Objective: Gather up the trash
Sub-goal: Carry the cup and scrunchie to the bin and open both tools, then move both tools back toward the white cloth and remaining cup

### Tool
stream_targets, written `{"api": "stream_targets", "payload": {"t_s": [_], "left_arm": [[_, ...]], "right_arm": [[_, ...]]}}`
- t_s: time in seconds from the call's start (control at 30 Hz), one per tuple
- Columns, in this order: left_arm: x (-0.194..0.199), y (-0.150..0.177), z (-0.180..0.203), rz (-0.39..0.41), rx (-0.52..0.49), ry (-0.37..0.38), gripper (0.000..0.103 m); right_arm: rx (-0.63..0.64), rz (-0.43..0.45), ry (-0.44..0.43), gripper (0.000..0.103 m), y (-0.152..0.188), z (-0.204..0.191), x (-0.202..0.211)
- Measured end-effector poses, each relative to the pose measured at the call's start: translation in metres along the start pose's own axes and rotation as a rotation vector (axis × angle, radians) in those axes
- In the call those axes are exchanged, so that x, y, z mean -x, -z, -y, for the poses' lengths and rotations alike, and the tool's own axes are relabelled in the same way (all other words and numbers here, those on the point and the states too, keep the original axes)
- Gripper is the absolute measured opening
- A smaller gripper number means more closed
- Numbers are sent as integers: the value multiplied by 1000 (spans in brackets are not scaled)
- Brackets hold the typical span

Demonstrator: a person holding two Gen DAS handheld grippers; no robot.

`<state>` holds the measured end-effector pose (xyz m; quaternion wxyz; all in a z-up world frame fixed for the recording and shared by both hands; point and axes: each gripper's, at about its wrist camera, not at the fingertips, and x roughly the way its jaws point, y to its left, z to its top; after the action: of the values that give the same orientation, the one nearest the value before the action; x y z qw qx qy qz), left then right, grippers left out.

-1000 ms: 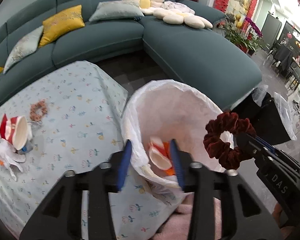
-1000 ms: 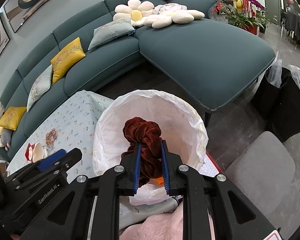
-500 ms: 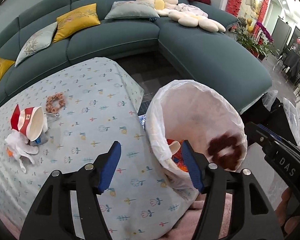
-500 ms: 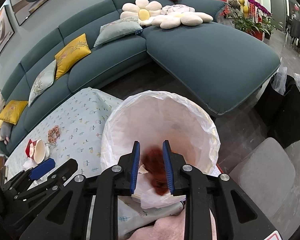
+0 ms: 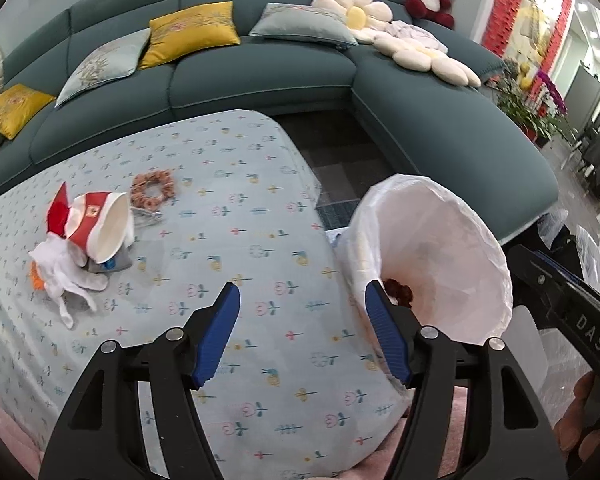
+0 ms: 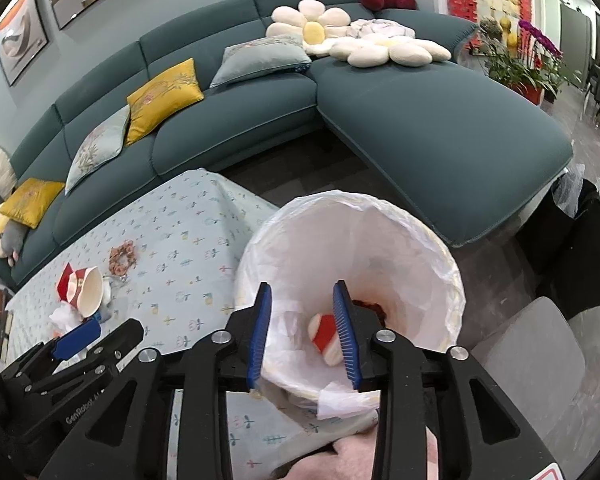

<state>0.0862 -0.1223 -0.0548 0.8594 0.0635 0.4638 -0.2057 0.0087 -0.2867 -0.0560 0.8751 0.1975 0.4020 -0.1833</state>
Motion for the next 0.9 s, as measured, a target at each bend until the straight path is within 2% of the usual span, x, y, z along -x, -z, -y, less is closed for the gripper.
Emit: {"api": "stream_targets", "payload": {"t_s": [0.17,0.3,0.67,0.9], "left_arm": [[7,2,-25,10,44,-18,65],[14,6,-52,20,89,-48,71],[29,21,-135,29,201,-135,71],[38,30,-175,38,253,-180,71]], "right_arm": [[34,-8,-9,36,4,-23,1],[63,-8,-21,43,6,-45,5],[182,-39,-77,43,25,-121,5],[230,-59,-114,43,35,-161,2]]}}
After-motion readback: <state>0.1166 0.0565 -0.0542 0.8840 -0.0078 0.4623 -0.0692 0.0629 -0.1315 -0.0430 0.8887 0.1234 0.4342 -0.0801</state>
